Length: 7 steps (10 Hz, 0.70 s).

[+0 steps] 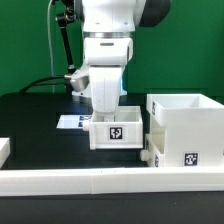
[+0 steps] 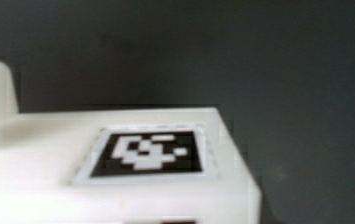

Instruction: Assemble drawer

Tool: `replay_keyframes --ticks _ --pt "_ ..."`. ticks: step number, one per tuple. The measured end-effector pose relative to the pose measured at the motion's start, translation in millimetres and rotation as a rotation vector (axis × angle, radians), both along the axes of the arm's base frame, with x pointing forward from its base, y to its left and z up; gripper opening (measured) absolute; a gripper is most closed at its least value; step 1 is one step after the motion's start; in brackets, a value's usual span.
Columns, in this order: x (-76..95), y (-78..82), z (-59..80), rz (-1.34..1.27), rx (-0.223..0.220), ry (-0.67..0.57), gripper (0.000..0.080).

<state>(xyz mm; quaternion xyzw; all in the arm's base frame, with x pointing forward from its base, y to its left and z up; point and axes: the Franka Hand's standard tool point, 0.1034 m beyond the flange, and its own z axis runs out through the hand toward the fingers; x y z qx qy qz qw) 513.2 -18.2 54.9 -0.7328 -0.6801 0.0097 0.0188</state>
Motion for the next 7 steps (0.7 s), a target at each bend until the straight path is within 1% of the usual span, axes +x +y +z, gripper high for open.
replay_keyframes --ticks 1,3,5,7 --pt "0.0 -0.6 -1.4 0.048 0.001 0.001 0.0042" --pt "4.2 0.8 -4.9 0.052 0.002 0.004 0.0042" --pt "13.2 4.9 -2.2 0.079 -0.006 -0.006 0.0042" --pt "11.7 3.9 -4.5 0.074 -0.004 -0.014 0.0042"
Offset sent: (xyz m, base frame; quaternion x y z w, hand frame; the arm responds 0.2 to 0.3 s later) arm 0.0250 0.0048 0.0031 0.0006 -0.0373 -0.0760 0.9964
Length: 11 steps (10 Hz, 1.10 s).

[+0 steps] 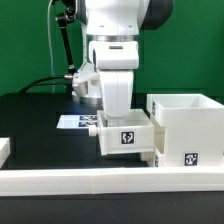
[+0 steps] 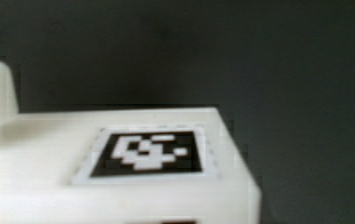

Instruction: Assemble drawer

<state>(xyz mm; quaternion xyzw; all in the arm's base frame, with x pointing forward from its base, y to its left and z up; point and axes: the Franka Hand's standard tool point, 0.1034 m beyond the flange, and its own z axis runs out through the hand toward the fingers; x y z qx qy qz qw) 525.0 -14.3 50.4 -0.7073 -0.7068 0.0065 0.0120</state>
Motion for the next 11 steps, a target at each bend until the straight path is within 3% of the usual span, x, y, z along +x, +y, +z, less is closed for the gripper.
replay_keyframes --ticks 6,11 --pt "15.9 4.6 4.6 -0.004 -0.003 0.005 0.0042" --pt "16.8 5.4 4.4 0.002 0.001 -0.008 0.0042"
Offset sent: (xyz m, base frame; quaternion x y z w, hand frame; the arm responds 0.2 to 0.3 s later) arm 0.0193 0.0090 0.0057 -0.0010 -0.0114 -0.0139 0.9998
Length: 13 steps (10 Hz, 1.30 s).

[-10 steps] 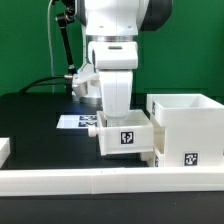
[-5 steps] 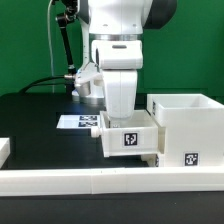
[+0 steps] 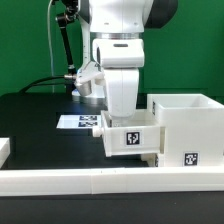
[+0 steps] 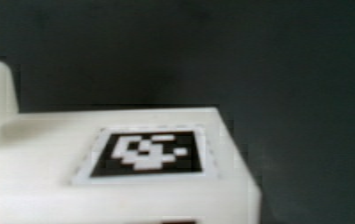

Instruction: Assemble drawer

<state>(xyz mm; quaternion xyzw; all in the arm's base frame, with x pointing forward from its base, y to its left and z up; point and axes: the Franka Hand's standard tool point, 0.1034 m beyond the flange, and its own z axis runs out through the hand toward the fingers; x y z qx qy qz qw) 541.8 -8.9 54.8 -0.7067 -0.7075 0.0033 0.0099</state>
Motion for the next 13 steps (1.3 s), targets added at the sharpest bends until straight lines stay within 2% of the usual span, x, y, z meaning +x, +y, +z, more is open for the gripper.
replay_keyframes --ticks 3,10,13 --pt "0.0 1.3 -1.5 -0.001 0.002 -0.013 0.0042" --pt "5.3 22.1 -0.9 -0.002 0.004 -0.009 0.0042" --pt "4.9 24.5 -0.7 -0.014 0.003 -0.010 0.0042"
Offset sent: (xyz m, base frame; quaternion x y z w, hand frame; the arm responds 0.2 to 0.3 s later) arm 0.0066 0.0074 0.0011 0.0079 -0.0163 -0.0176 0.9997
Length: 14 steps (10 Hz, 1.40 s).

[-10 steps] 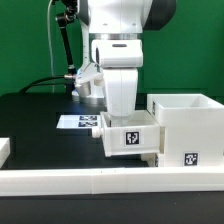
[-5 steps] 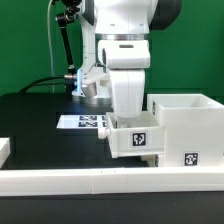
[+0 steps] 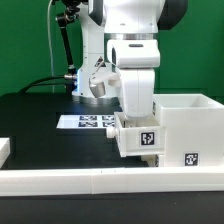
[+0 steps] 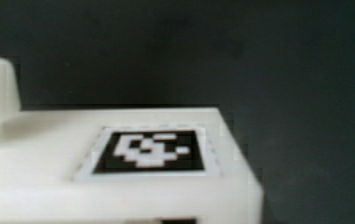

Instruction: Assemble drawer

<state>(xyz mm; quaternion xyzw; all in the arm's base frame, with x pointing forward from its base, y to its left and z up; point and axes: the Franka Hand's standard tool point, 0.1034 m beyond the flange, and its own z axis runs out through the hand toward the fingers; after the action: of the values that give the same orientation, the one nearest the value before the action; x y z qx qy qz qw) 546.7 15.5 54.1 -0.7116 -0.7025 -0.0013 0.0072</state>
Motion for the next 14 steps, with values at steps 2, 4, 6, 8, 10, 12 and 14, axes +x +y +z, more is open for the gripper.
replay_keyframes --ticks 2,4,6,8,10,12,14 --pt "0.1 -0.4 0.0 -0.001 0.000 0.000 0.0042" --pt "0.2 0.1 1.6 -0.008 0.001 -0.002 0.0148" --pt "2.3 1.7 10.2 -0.030 0.000 -0.014 0.0456" --pt "2.8 -1.0 22.8 -0.030 -0.011 0.010 0.0578" --pt "12.7 -14.3 45.0 -0.035 -0.028 0.023 0.0639" --pt "17.9 -26.2 51.6 -0.031 -0.031 0.028 0.0648" --pt "16.9 -29.2 49.7 -0.035 -0.031 0.031 0.0648"
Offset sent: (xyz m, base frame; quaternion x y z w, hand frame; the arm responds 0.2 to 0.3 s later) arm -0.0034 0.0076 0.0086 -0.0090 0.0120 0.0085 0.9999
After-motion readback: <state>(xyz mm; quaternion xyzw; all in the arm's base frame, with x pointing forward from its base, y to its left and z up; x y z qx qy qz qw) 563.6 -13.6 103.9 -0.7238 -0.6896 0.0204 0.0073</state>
